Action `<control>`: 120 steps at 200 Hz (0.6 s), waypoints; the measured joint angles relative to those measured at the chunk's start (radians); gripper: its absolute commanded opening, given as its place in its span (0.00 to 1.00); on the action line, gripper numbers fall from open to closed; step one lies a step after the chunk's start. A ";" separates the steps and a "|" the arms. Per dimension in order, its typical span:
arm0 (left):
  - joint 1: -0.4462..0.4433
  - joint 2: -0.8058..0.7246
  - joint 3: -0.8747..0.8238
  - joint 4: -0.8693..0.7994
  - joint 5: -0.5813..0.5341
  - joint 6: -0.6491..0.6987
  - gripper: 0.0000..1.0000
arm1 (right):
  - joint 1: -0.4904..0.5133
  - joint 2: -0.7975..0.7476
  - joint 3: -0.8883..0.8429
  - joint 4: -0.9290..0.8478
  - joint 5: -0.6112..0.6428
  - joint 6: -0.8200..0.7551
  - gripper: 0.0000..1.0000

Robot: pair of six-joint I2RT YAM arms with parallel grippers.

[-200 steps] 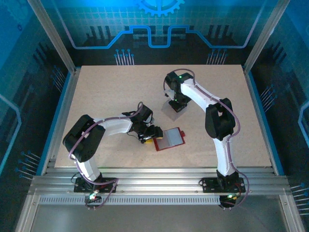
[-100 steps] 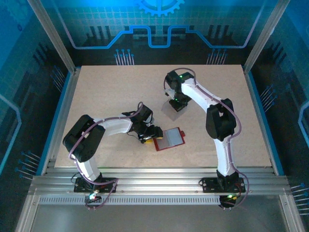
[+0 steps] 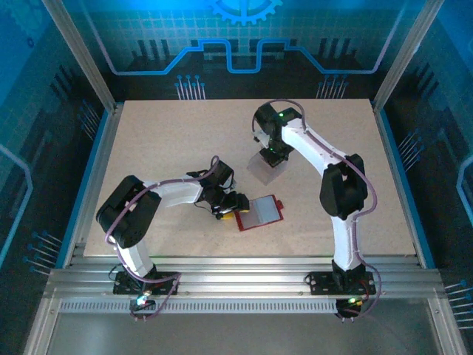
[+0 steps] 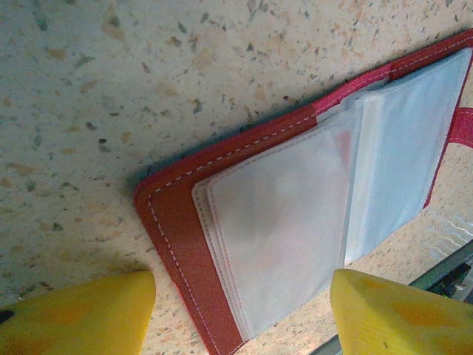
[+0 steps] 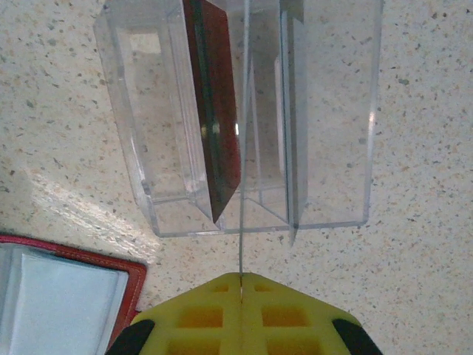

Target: Put the credit cards into the card holder

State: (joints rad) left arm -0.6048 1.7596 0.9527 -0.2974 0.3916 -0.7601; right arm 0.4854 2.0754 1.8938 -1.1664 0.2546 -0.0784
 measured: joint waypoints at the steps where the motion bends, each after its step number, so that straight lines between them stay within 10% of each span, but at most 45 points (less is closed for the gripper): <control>1: 0.000 0.000 0.000 0.000 0.000 0.000 0.67 | 0.000 -0.001 -0.001 0.000 0.000 0.000 0.00; 120: 0.006 -0.022 0.000 -0.002 -0.020 0.000 0.67 | 0.046 -0.148 -0.068 0.006 0.034 0.046 0.00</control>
State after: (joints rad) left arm -0.5983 1.7374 0.9527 -0.2989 0.3717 -0.7597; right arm 0.5312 1.9278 1.8256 -1.1603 0.2882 -0.0326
